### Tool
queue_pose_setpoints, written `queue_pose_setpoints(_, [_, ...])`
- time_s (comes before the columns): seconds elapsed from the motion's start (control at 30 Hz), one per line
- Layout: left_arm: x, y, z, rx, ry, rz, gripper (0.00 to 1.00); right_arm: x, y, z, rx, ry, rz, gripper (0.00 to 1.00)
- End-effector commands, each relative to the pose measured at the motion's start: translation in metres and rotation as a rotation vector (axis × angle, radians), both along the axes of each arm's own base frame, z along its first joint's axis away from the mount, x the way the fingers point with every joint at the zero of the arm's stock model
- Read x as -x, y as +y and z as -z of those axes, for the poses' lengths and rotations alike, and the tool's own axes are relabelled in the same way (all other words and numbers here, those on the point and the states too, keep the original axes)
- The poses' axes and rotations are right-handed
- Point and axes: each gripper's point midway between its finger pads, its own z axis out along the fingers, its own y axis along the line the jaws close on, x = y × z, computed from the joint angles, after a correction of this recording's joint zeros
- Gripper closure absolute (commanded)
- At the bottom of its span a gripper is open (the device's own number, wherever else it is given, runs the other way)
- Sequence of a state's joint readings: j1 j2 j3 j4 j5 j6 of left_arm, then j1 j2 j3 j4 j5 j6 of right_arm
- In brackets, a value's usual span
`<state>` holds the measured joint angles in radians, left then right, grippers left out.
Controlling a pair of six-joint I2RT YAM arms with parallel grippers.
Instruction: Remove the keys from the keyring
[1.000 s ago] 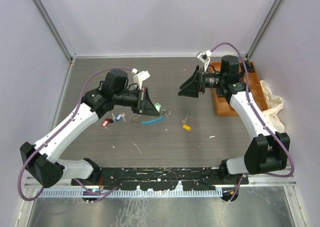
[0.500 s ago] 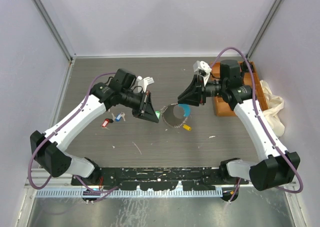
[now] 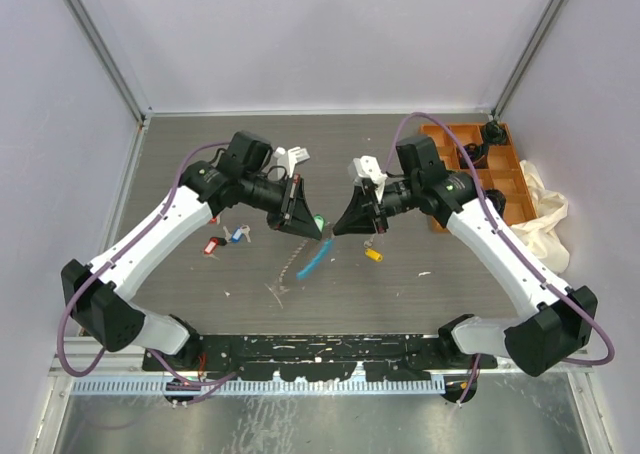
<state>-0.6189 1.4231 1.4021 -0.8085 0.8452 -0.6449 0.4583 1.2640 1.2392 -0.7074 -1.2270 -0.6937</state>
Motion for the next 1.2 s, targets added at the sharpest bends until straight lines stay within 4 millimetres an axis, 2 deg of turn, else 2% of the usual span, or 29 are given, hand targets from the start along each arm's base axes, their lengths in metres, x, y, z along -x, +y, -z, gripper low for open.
queue_pose_setpoints(0.0, [0.011, -0.002, -0.042, 0.133, -0.057, 0.032, 1.00, -0.003, 0.005, 0.001, -0.018, -0.072, -0.015, 0.89])
queue_pose_setpoints(0.1, [0.012, -0.004, -0.046, 0.157, -0.055, 0.036, 1.00, -0.002, 0.004, 0.007, -0.011, -0.069, -0.008, 0.89])
queue_pose_setpoints(0.23, [0.012, -0.010, -0.056, 0.209, -0.058, 0.055, 1.00, -0.014, 0.002, 0.012, 0.023, -0.111, 0.060, 0.88])
queue_pose_setpoints(0.43, [0.019, -0.017, -0.065, 0.251, -0.061, 0.112, 1.00, -0.028, 0.004, -0.001, 0.019, -0.159, 0.096, 0.76])
queue_pose_setpoints(0.8, [0.022, -0.017, -0.070, 0.275, -0.050, 0.121, 1.00, -0.007, 0.008, -0.021, -0.069, -0.128, -0.001, 0.65])
queue_pose_setpoints(1.17, [0.022, -0.022, -0.072, 0.285, -0.047, 0.116, 1.00, 0.006, 0.008, -0.033, -0.106, -0.097, -0.055, 0.62])
